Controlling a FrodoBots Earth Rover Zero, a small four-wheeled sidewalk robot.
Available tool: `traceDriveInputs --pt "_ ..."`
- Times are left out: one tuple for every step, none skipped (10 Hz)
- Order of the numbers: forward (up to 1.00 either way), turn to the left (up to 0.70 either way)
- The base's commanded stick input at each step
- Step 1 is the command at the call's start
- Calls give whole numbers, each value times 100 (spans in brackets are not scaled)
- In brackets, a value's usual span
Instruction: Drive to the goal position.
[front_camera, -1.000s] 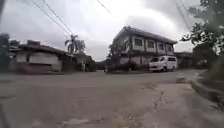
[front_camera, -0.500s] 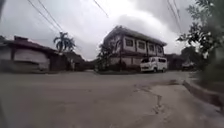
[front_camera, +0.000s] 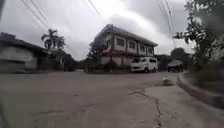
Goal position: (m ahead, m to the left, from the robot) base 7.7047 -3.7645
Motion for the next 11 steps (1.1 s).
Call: traceDriveInputs --pt "70 -35" --pt "70 -35" --pt "70 -29" --pt "35 -12" --pt "6 -1" --pt "5 0" --pt "5 0" --pt "6 0" --pt "5 0" --pt "6 0" --pt "6 0"
